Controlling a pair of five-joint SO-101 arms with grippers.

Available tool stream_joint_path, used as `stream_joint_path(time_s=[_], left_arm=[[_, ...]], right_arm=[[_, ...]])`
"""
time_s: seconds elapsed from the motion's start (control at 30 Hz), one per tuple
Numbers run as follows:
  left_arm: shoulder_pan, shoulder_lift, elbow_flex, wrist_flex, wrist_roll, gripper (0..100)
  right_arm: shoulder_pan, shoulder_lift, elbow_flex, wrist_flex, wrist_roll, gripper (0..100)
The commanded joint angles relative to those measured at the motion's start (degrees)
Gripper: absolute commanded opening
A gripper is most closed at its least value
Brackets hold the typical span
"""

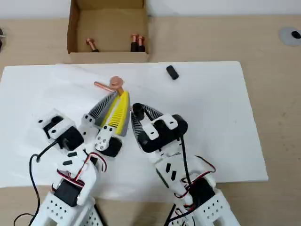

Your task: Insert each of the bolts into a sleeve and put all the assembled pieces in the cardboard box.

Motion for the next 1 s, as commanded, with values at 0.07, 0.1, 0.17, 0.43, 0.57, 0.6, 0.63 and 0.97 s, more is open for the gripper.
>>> stream_joint_path(time_s=[0.07,0.1,0.17,0.43,0.57,0.6,0.63,0.97], left_arm=[[-0.44,-0.57,0.53,2.29,-0.09,1],[-0.44,-0.57,0.53,2.29,-0.09,1],[-0.97,-0.57,0.35,2.46,-0.09,1],[-2.46,-0.66,0.62,4.66,-0.18,1],[-1.05,-0.66,0.62,3.16,-0.09,1],[-0.7,-0.66,0.62,2.99,-0.09,1],[-0.35,-0.66,0.62,2.9,-0.09,1],[0.0,-0.66,0.62,2.55,-0.53,1]], right_arm=[[1.01,-5.41,-0.48,-0.35,-0.26,1.2],[1.01,-5.41,-0.48,-0.35,-0.26,1.2],[1.1,-5.41,-0.48,-0.35,-0.26,1.2],[1.19,-5.58,-0.57,-0.7,-0.26,1.2],[1.19,-7.08,-0.4,-3.78,-0.26,1.2],[1.19,-7.08,-0.4,-4.31,-0.26,1.2],[1.19,-7.08,-0.4,-4.48,-0.26,1.2],[0.92,-7.08,-0.4,-4.31,-0.35,1.2]])
